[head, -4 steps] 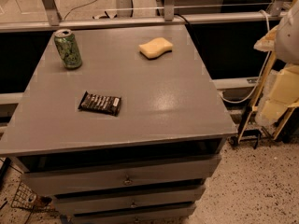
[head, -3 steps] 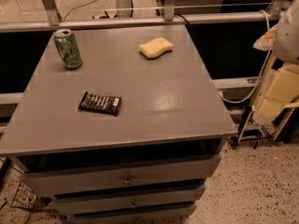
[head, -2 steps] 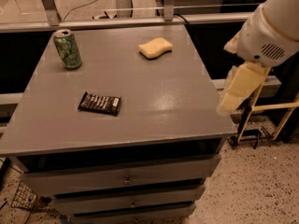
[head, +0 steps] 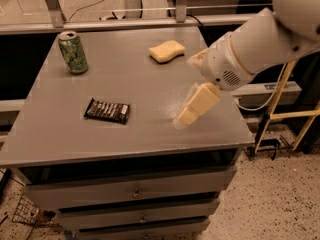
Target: Move rxbar chocolate near green can
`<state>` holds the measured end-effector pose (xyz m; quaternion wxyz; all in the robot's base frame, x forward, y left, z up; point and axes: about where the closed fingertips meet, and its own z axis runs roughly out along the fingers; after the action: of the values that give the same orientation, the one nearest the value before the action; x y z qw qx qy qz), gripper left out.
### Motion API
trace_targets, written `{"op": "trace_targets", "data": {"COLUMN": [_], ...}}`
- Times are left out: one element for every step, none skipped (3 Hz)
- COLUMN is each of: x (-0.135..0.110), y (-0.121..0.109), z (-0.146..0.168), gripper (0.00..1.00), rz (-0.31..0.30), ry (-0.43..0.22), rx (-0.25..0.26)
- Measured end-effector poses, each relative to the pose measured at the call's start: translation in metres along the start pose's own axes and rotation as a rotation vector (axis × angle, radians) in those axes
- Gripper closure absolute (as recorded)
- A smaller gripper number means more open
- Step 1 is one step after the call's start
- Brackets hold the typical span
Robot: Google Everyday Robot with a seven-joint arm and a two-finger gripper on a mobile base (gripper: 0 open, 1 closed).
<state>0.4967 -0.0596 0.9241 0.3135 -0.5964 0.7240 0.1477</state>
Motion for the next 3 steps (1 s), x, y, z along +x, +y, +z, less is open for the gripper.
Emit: {"op": "trace_targets", "data": {"x": [-0.014,-0.014,-0.026], "y": [-0.001,-0.002,-0.008], "z": [0.005,0.023,0.07], "gripper": [0.0,0.0,0.0], "rz": [-0.001,0.013,0.026], "ry": [-0.041,-0.071,-0.114], "rx": [0.015,-0.02,-0.086]}}
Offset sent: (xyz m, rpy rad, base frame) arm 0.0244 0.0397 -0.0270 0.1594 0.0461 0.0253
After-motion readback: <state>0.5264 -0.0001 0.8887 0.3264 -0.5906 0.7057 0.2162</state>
